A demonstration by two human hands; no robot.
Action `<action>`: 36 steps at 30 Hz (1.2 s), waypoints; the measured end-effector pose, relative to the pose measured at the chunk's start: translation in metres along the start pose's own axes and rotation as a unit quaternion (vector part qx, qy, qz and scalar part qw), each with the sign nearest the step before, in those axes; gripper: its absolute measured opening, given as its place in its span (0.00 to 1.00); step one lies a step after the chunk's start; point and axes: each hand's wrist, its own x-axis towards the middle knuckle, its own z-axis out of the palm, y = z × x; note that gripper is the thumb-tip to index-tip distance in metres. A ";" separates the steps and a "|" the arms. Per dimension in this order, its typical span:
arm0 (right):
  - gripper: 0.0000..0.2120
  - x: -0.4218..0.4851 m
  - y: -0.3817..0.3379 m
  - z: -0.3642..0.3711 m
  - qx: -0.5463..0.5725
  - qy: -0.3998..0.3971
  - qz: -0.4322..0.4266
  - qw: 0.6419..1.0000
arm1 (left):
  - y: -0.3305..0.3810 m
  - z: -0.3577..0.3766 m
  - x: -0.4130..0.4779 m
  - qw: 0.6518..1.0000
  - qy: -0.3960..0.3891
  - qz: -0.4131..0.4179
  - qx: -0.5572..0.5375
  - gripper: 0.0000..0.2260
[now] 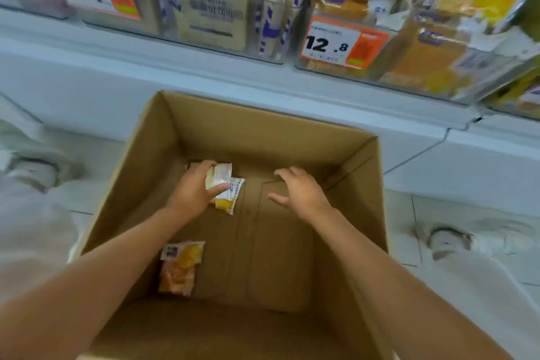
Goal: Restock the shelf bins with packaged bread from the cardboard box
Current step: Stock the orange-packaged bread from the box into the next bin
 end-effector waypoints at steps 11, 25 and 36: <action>0.29 0.054 0.018 0.111 0.097 -0.078 0.056 0.991 | -0.117 0.085 0.073 0.989 -0.021 -0.008 0.149 0.40; 0.43 0.054 0.000 0.081 0.313 -0.063 0.056 0.946 | -0.045 0.046 0.029 0.982 -0.102 -0.057 -0.150 0.04; 0.19 -0.011 -0.013 0.030 0.581 -0.138 0.112 0.795 | 0.004 -0.012 -0.021 0.903 -0.253 -0.176 -0.300 0.18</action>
